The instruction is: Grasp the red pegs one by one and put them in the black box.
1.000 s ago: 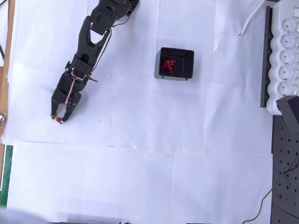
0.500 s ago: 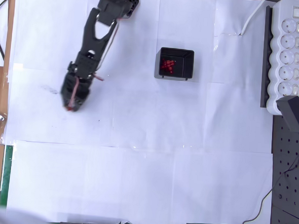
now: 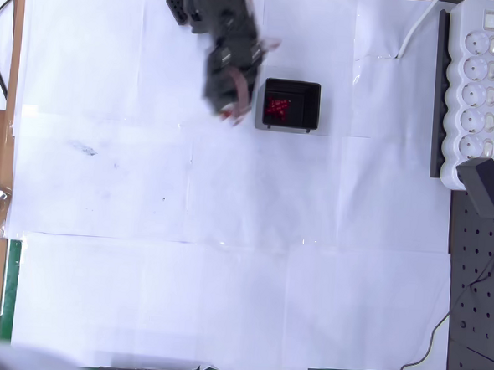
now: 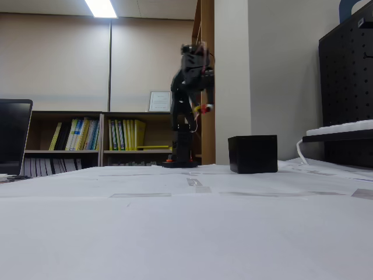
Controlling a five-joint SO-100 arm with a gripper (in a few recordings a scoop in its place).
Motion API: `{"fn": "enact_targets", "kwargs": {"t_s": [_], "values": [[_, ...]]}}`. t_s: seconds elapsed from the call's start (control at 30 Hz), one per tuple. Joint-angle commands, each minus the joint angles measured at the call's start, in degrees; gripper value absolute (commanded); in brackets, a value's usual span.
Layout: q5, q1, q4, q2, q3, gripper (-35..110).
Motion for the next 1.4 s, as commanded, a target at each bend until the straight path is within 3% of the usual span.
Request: {"fn": "enact_targets", "kwargs": {"t_s": [0.0, 0.33, 0.57, 0.73, 0.83, 1.0, 1.2, 1.37], "values": [[-4.75, -8.96, -6.15, -5.45, -5.62, 0], [-5.54, -11.69, -21.97, -0.35, -21.18, 2], [-7.47, -12.92, -19.95, -0.09, -19.51, 26], [-7.82, -12.3, -12.83, -1.85, -12.66, 32], [-7.29, -9.58, -10.02, -4.04, -8.61, 32], [0.0, 5.45, -16.87, -13.45, -9.84, 22], [12.3, 21.36, -28.56, -26.63, -32.43, 0], [14.77, 25.75, -31.64, -35.07, -47.72, 0]]}}
